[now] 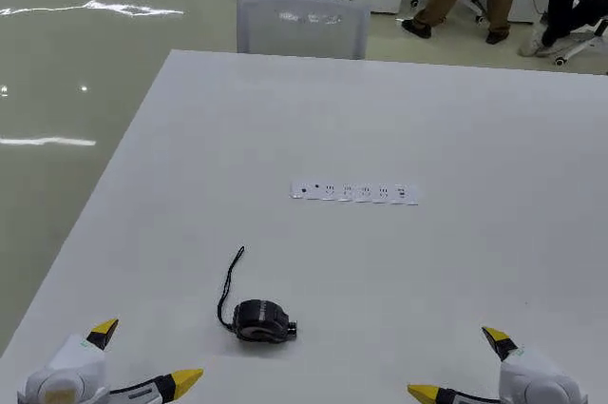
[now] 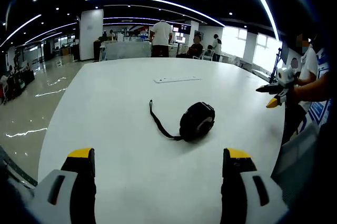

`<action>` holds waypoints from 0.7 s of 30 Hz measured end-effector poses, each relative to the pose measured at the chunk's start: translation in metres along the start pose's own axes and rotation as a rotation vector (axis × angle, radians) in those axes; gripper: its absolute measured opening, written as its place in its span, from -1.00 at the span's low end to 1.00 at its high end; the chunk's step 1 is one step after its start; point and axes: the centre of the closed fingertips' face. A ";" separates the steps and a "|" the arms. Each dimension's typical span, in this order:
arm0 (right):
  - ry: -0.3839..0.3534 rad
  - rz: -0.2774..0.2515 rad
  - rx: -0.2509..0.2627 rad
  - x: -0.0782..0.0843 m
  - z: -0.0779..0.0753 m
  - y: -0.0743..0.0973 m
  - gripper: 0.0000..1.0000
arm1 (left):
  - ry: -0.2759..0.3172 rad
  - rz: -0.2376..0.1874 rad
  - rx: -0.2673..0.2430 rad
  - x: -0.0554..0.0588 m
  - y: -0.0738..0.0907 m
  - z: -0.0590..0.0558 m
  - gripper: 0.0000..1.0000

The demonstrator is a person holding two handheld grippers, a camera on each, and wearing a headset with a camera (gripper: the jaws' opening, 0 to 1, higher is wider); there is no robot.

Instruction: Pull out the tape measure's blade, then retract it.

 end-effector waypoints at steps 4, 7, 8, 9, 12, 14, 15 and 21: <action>-0.011 0.014 0.015 0.011 0.005 0.016 1.00 | -0.006 0.000 0.003 0.001 0.010 0.007 0.99; -0.005 0.013 0.013 0.014 0.003 0.029 1.00 | -0.020 0.010 0.006 0.009 0.018 0.009 0.99; -0.003 0.011 0.013 0.016 -0.001 0.035 1.00 | -0.024 0.015 0.011 0.012 0.021 0.011 0.99; -0.002 0.012 0.017 0.017 -0.003 0.038 1.00 | -0.025 0.021 0.015 0.015 0.022 0.008 0.99; 0.029 0.043 0.018 0.025 -0.001 0.049 1.00 | -0.011 0.016 0.016 0.019 0.029 0.010 0.99; 0.026 0.033 0.022 0.027 -0.005 0.057 1.00 | 0.002 0.026 0.005 0.021 0.034 0.016 0.99; 0.009 0.027 0.033 0.028 -0.009 0.061 1.00 | 0.005 0.022 -0.002 0.022 0.037 0.021 0.99; -0.016 0.028 0.060 0.035 -0.007 0.067 1.00 | 0.017 0.014 -0.007 0.020 0.045 0.027 0.99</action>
Point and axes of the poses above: the centre of the closed fingertips' face, and the gripper's own axes: y roughly backward along the fingers, z roughly to its left, x roughly out of its underside, and after that the axes turned 9 degrees about -x, right-handed
